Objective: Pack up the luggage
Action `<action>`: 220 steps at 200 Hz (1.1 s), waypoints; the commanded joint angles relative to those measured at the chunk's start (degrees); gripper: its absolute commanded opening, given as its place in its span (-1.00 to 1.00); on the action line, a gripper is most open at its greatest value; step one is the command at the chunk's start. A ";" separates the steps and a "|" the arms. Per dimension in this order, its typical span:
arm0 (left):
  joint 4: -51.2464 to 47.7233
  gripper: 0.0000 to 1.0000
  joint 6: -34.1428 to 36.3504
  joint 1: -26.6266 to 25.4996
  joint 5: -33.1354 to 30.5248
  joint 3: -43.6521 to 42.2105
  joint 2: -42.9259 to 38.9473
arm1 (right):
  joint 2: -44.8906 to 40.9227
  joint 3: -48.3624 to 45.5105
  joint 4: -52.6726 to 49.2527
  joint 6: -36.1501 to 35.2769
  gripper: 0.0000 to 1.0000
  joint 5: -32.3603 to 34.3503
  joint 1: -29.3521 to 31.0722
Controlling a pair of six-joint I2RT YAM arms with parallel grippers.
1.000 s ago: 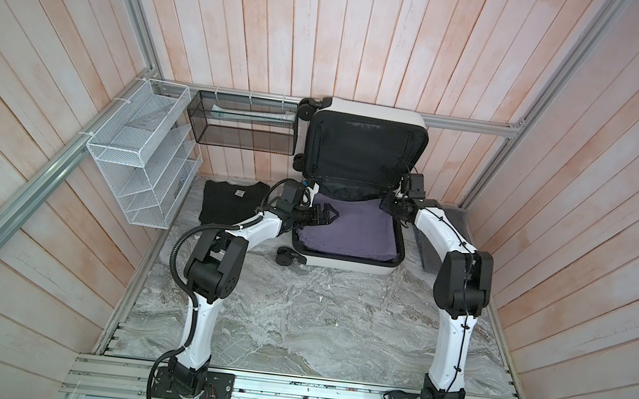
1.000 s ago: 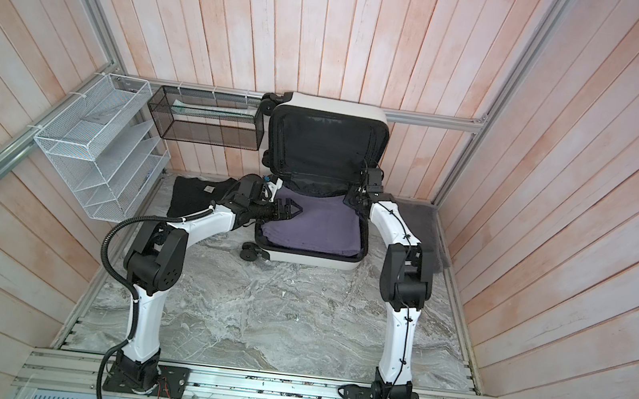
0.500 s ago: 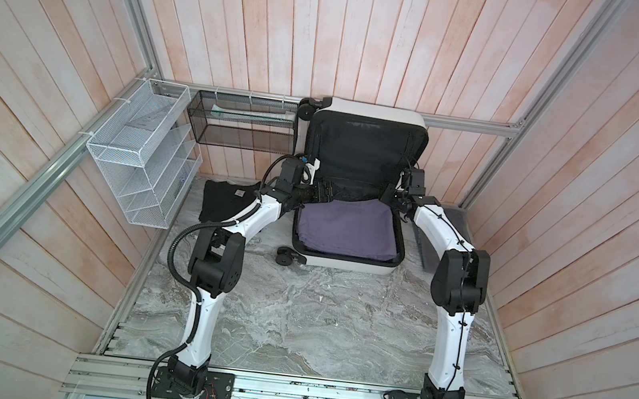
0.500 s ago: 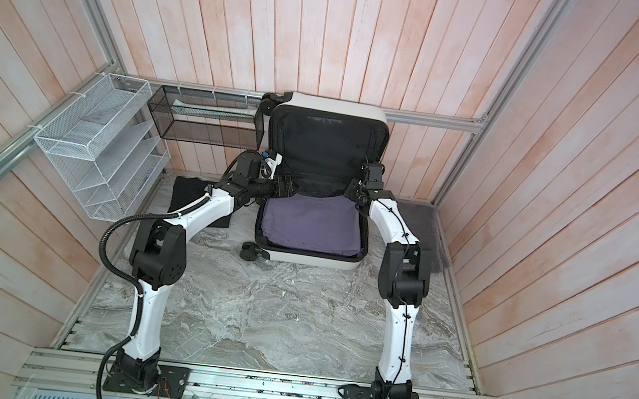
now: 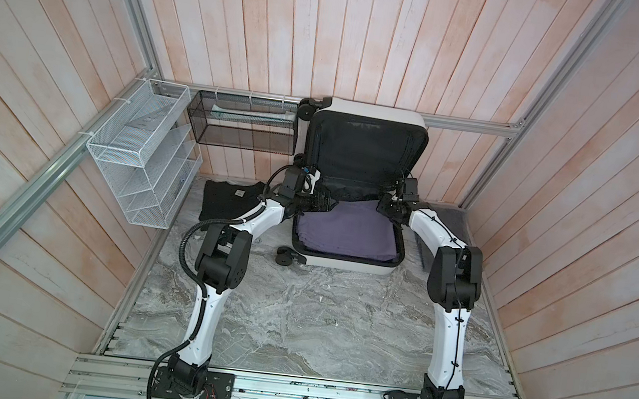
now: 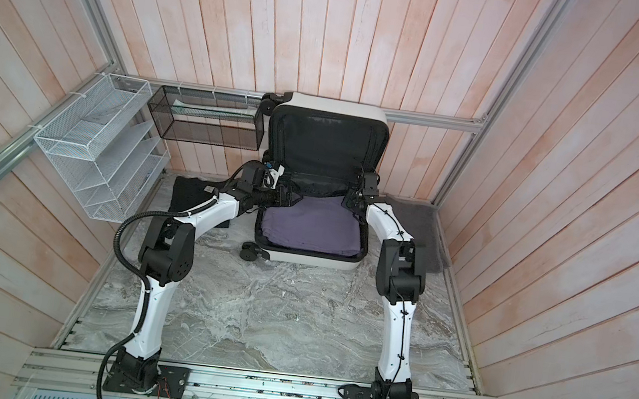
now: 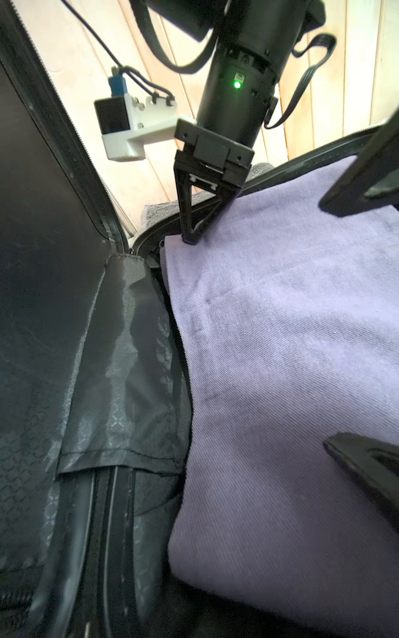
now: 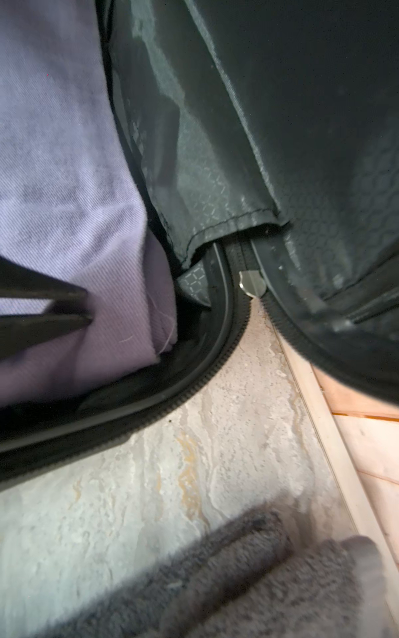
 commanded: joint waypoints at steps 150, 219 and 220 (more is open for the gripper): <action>3.02 1.00 0.29 -5.54 -6.36 -33.84 -22.87 | -26.43 -35.98 9.27 3.79 -0.27 -13.66 -0.30; 3.29 1.00 -0.93 -6.26 -6.73 -35.57 -25.72 | -28.86 -38.89 8.63 2.86 -0.18 -15.45 -0.49; 3.26 1.00 -0.93 -6.22 -6.68 -35.43 -25.75 | -28.87 -39.00 8.69 2.91 -0.17 -15.54 -0.45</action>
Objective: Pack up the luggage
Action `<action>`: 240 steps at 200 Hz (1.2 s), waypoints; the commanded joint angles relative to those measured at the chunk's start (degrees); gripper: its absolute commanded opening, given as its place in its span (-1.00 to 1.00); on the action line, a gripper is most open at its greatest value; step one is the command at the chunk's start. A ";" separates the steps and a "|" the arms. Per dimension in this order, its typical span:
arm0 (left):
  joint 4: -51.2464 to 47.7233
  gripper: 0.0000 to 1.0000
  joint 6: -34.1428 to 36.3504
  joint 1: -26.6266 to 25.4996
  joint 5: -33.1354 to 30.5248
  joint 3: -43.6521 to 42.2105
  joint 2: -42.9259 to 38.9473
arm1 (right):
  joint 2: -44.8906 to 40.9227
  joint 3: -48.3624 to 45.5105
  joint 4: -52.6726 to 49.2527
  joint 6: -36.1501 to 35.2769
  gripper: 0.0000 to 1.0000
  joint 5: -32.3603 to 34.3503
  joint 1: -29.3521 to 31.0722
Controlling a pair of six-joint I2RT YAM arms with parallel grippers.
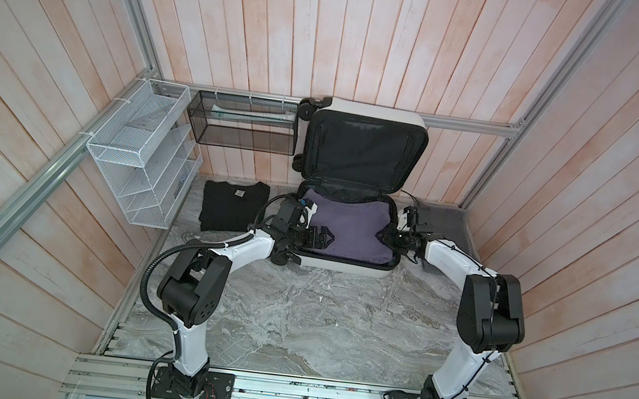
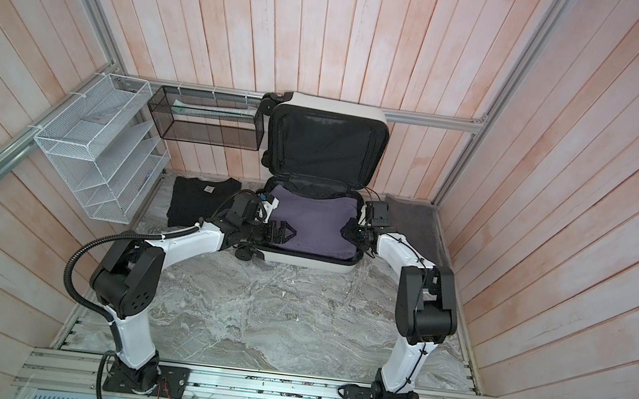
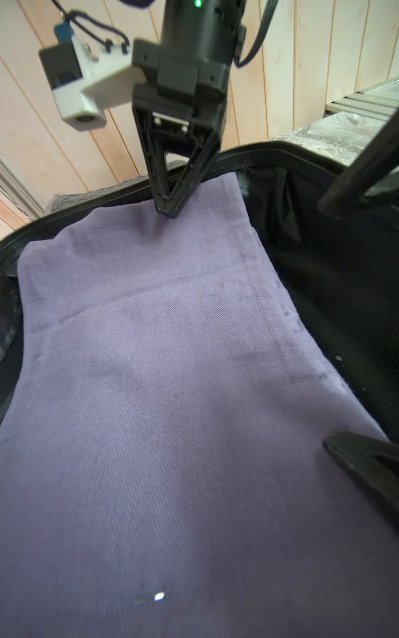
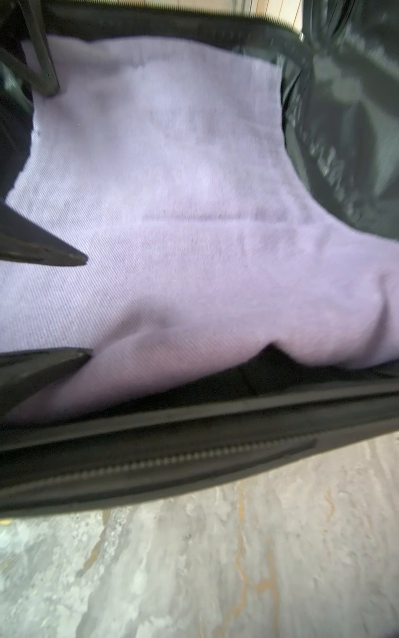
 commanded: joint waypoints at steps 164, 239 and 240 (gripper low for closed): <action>-11.52 1.00 -4.70 14.34 -9.39 1.72 -21.65 | -8.38 4.57 4.23 1.64 0.96 -9.89 -0.92; -17.84 1.00 3.05 22.74 -14.53 10.72 -3.13 | -11.88 1.30 5.42 2.64 0.96 -12.40 1.12; -18.01 1.00 3.24 22.74 -14.70 11.08 -2.73 | -11.93 1.19 5.42 2.64 0.96 -12.40 1.18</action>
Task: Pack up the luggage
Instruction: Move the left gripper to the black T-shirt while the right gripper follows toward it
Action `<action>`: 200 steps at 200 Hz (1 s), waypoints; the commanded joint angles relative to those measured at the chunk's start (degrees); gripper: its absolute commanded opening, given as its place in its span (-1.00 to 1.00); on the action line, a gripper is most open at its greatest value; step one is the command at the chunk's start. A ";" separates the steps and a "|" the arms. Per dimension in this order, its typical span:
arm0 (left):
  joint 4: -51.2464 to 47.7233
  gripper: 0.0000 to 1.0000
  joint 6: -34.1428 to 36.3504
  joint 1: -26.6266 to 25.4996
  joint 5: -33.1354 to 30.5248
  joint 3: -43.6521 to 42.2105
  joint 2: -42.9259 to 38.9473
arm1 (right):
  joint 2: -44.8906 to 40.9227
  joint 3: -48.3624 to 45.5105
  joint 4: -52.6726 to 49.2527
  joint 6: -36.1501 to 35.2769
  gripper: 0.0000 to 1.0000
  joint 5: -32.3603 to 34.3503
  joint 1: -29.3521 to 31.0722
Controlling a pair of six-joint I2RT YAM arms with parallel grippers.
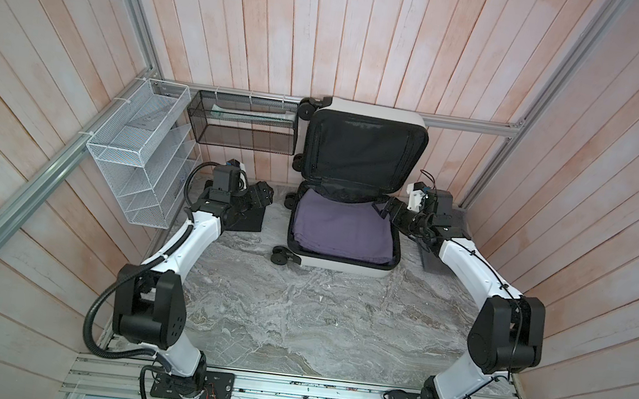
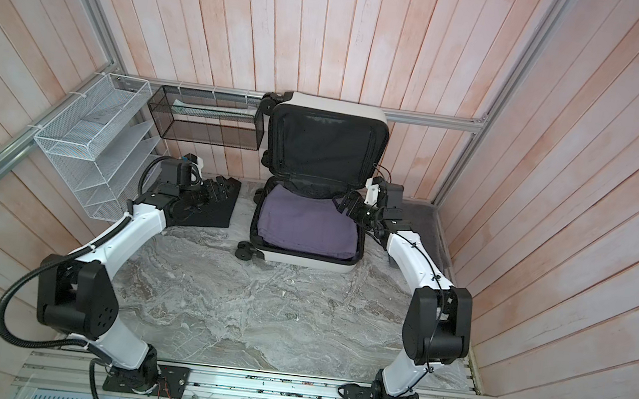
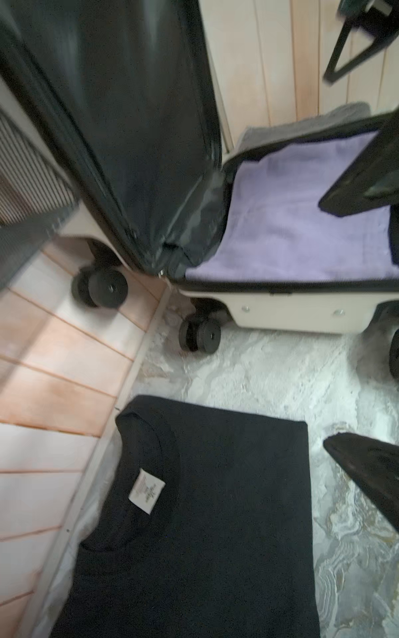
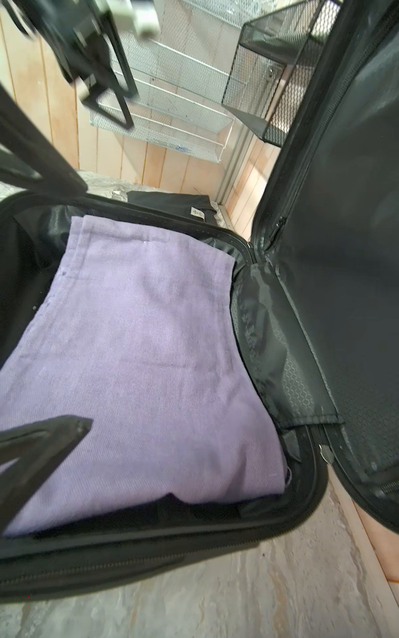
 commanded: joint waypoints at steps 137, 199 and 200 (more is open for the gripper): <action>-15.47 1.00 12.04 3.72 -12.63 30.77 37.31 | -7.78 -6.47 0.43 0.62 0.96 -0.03 3.34; -10.24 1.00 10.48 3.74 -9.88 13.51 28.99 | -8.53 -5.31 -0.70 1.95 0.96 0.53 3.41; -10.23 1.00 10.43 3.75 -9.80 13.27 28.89 | -8.59 -5.34 -0.73 2.04 0.96 0.53 3.38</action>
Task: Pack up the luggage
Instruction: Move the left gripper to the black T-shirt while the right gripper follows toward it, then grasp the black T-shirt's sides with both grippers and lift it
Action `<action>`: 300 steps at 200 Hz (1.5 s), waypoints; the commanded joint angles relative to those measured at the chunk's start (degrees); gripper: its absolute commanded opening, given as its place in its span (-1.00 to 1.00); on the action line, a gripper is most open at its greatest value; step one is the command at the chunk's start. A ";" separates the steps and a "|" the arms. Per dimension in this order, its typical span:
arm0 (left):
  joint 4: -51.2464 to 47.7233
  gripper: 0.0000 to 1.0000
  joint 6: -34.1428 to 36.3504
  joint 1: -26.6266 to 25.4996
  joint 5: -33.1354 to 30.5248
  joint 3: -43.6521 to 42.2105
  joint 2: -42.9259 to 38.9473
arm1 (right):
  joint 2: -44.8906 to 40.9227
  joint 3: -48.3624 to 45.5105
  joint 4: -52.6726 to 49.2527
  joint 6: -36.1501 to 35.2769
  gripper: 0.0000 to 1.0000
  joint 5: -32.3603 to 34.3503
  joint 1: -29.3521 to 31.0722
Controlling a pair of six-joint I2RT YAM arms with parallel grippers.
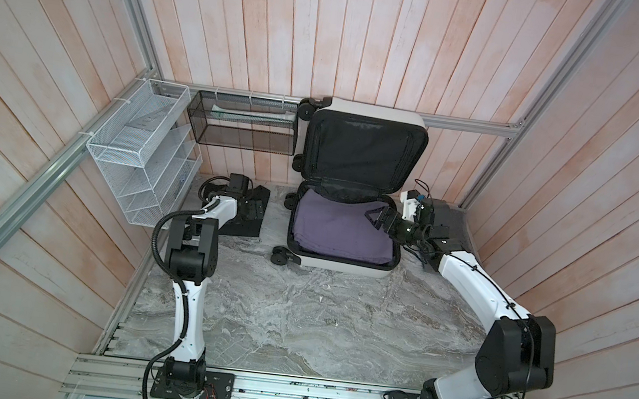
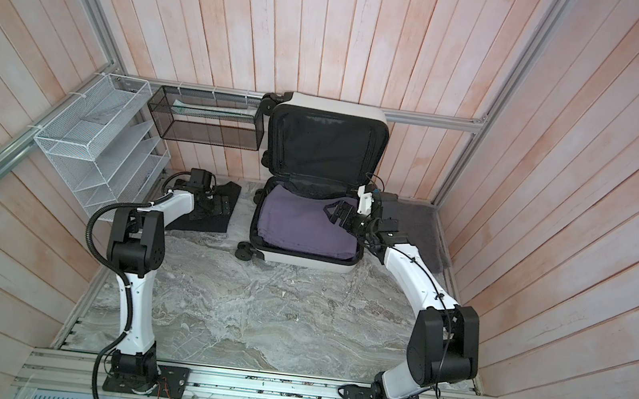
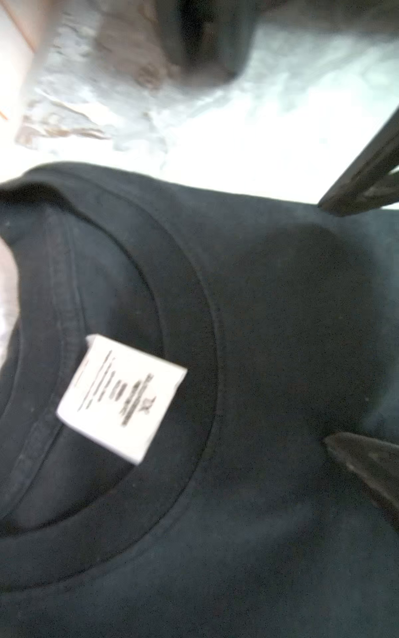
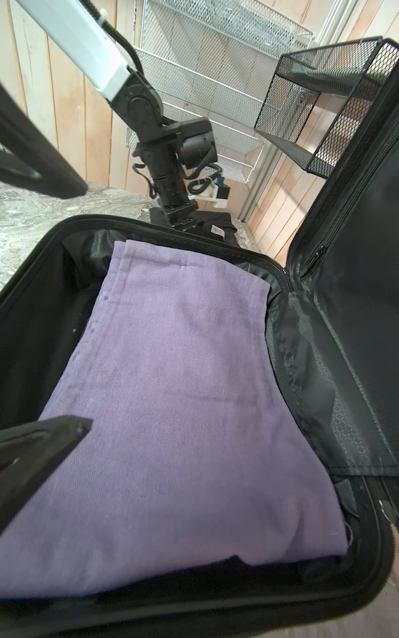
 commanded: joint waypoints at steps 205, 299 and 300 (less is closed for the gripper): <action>6.69 1.00 -31.58 -4.72 11.49 -67.43 -50.53 | -0.73 -3.72 -0.23 5.84 0.96 6.59 22.73; -5.84 1.00 -19.15 1.60 5.33 -53.86 -62.25 | 8.70 -10.36 15.54 17.50 0.76 10.55 37.47; -5.85 1.00 -19.06 1.73 5.20 -53.77 -62.16 | 8.84 -10.29 15.59 17.56 0.76 10.63 37.59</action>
